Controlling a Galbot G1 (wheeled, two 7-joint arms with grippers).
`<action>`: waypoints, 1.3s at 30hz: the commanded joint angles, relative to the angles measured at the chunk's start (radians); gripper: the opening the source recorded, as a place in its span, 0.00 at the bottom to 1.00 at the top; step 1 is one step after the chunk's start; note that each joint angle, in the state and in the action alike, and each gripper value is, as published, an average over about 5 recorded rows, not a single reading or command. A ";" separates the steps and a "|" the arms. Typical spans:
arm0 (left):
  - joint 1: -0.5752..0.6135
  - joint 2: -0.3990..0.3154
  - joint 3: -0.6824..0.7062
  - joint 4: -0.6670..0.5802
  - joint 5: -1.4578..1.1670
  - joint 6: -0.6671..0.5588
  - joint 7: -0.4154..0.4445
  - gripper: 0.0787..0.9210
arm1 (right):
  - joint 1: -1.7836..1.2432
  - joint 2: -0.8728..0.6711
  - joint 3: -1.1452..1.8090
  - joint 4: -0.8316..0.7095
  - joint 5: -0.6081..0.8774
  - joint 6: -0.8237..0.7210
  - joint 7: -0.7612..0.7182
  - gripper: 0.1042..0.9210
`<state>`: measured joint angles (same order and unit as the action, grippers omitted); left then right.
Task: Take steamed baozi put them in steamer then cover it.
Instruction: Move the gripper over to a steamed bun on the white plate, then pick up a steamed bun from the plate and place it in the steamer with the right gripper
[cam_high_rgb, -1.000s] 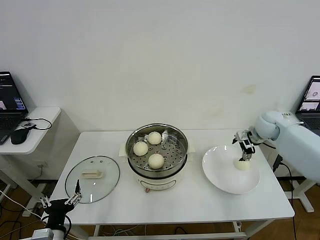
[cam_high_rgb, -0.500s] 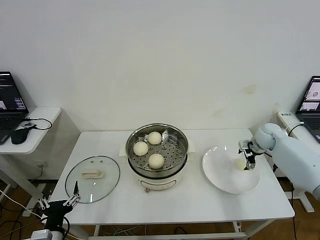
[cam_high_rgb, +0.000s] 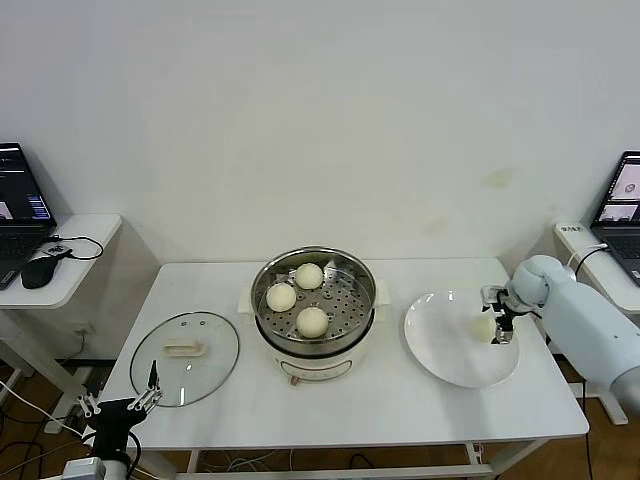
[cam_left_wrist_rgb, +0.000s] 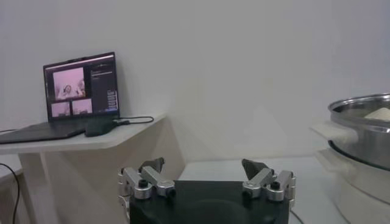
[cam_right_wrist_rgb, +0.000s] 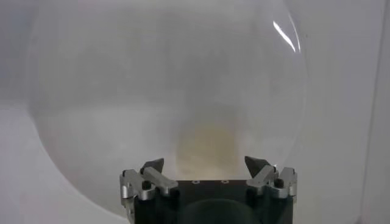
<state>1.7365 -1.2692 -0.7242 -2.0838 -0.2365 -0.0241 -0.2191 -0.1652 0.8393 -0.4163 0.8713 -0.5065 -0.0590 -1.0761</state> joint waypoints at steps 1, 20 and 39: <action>0.000 0.001 -0.001 0.001 -0.001 0.001 0.000 0.88 | -0.012 0.024 0.029 -0.050 -0.024 0.006 0.005 0.87; 0.007 -0.005 -0.003 -0.011 -0.001 -0.001 -0.001 0.88 | 0.012 0.012 0.019 -0.008 -0.001 -0.002 -0.006 0.60; -0.010 -0.001 0.025 -0.032 0.000 0.003 0.000 0.88 | 0.552 -0.177 -0.492 0.522 0.543 -0.288 -0.023 0.62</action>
<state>1.7293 -1.2696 -0.7062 -2.1073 -0.2369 -0.0234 -0.2199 0.0897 0.7196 -0.6425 1.1388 -0.2475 -0.2091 -1.1049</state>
